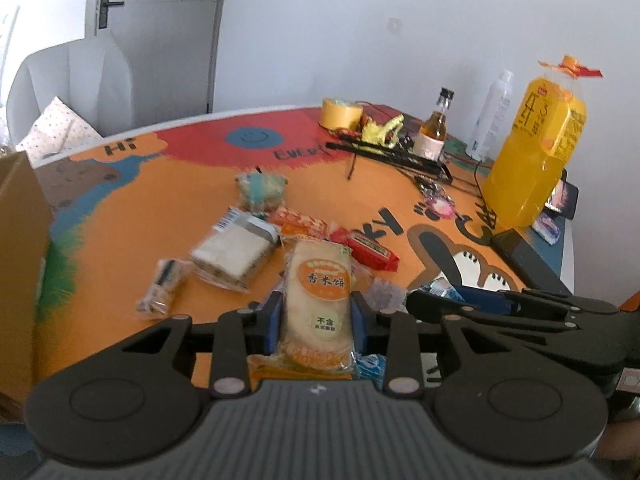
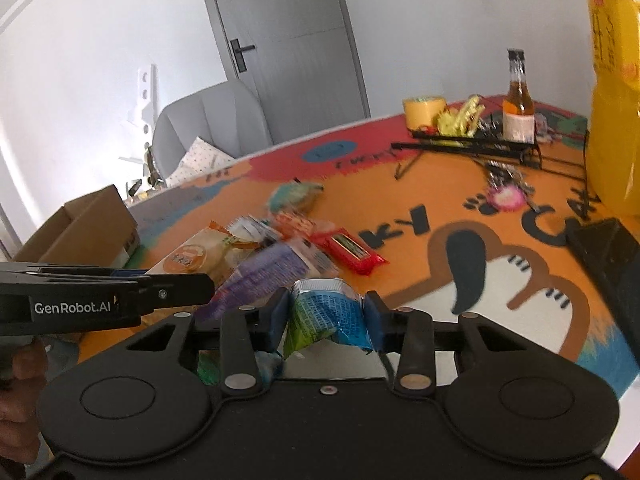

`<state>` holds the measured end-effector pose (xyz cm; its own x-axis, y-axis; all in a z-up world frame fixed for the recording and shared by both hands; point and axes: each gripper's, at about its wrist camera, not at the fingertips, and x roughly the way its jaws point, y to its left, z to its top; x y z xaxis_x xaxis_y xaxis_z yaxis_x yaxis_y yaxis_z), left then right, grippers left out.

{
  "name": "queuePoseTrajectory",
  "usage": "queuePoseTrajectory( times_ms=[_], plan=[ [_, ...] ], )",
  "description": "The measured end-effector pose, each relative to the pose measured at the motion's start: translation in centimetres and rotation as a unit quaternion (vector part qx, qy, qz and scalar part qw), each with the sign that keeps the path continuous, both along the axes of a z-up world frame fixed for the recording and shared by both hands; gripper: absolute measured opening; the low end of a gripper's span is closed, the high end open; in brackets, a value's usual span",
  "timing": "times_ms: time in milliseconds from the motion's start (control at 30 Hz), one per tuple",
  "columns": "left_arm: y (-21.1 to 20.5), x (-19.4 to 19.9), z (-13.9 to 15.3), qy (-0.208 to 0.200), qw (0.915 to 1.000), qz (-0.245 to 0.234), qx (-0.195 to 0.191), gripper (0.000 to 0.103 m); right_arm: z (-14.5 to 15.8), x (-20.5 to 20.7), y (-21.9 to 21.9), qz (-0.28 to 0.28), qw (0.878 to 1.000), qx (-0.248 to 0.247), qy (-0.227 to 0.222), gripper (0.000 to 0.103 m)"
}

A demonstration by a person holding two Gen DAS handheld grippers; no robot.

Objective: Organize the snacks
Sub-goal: 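Grasp the cream cake packet with left tool while right tool grasps blue-green candy, then carry both snacks to the cardboard box and open both tools inside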

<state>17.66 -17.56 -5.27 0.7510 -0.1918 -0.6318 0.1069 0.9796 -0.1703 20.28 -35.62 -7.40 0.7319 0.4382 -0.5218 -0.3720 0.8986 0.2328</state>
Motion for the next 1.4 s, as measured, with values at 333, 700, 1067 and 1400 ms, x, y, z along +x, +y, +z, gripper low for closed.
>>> queuePoseTrajectory(
  times_ms=[333, 700, 1067, 1400],
  plan=[
    [3.8, -1.4, 2.6, -0.033, 0.9989, 0.033, -0.002, 0.033, 2.9, -0.5, 3.8, 0.023, 0.999, 0.006, -0.033, 0.039],
    [8.8, -2.5, 4.8, -0.067, 0.9951, 0.073, 0.005, 0.033, 5.8, -0.1, 8.7, 0.059, 0.996, 0.012, -0.067, 0.038],
    [13.7, -3.0, 6.1, -0.084, 0.9897, 0.115, 0.012, 0.033, 7.3, 0.6, 13.8, 0.096, 0.992, 0.015, -0.08, 0.038],
    [18.2, -3.5, 6.4, -0.085, 0.9842, 0.155, 0.014, 0.034, 8.2, 1.1, 18.1, 0.127, 0.989, 0.023, -0.066, 0.038]
  ],
)
